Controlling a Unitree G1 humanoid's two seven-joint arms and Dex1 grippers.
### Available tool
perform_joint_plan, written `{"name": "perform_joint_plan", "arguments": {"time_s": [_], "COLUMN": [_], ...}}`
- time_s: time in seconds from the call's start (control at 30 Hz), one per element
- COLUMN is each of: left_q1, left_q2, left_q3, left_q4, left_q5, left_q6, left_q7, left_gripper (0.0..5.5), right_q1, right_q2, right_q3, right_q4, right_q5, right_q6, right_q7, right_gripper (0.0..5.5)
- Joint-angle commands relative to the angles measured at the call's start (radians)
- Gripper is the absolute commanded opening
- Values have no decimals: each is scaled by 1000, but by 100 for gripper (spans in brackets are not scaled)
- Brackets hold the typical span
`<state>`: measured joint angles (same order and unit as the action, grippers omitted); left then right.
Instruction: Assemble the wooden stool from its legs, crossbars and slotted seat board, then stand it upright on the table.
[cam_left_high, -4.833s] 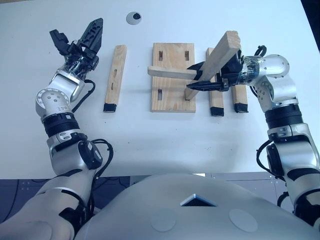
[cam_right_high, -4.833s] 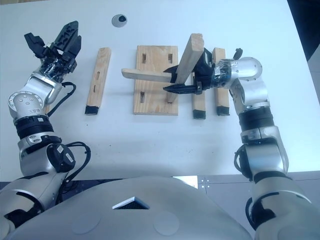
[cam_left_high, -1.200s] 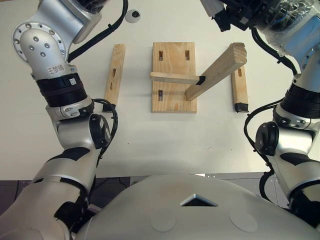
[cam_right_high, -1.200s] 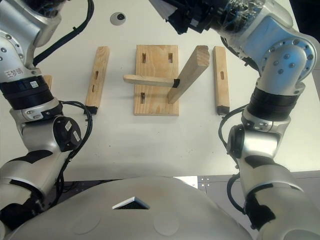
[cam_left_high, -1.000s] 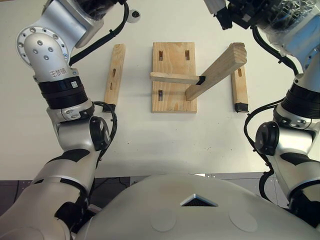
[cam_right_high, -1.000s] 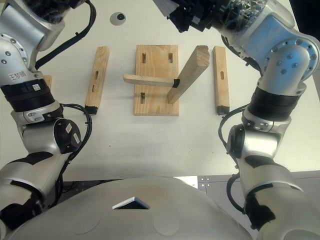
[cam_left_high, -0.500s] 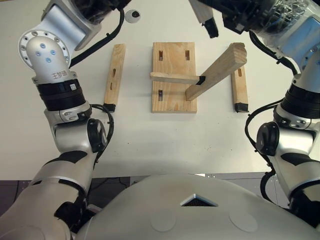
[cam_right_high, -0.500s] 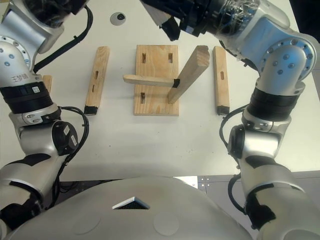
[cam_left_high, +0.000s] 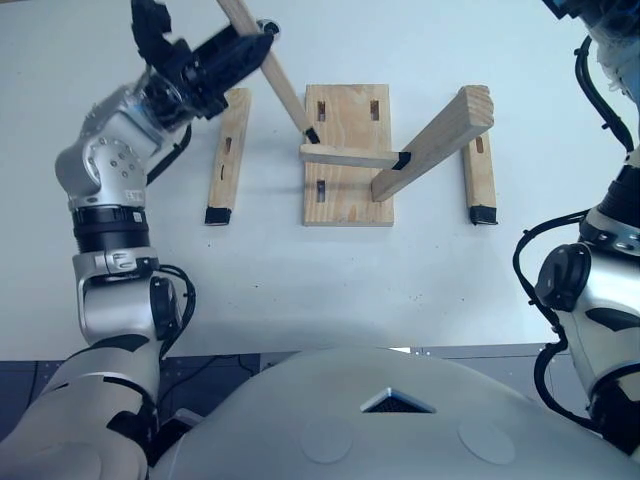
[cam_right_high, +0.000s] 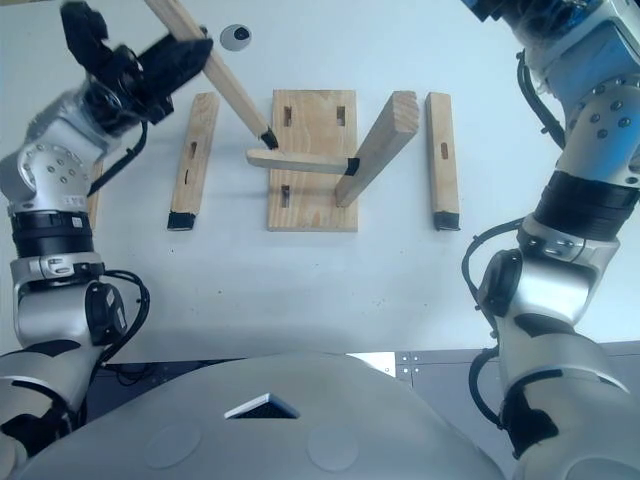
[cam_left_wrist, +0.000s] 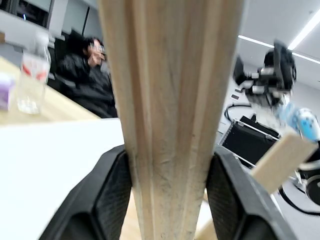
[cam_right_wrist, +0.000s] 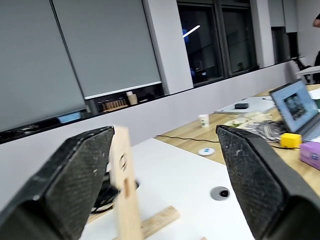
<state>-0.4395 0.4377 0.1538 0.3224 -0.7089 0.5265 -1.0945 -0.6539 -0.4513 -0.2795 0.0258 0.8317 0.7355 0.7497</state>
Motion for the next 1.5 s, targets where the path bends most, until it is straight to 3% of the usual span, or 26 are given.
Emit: {"name": "perform_joint_plan", "arguments": {"time_s": [0.03,0.4,0.7,1.0,1.17,1.5], "left_q1": [48,136,138,43,18,-78], "left_q2": [-8,-51,99,185,188,165], "left_q3": [-8,-90,-242,-370,-408,-414], "left_q4": [-9,23,145,223,158,63], "left_q5": [9,108,337,436,465,401], "left_q6": [-13,-117,-444,-587,-605,-385], "left_q7": [-47,-110,-280,-378,-339,-320], "left_gripper": [203,203,203,203,203,203], "right_q1": [11,28,52,48,67,77], "right_q2": [-27,-18,-13,2,9,16], "right_q3": [-9,3,19,62,65,66], "right_q4": [22,61,74,110,105,109], "right_q5": [-25,-79,-119,-204,-212,-231], "right_q6": [-24,-59,-93,-171,-187,-204], "right_q7": [-2,17,22,31,24,12], "right_gripper": [376,376,376,376,376,376]}}
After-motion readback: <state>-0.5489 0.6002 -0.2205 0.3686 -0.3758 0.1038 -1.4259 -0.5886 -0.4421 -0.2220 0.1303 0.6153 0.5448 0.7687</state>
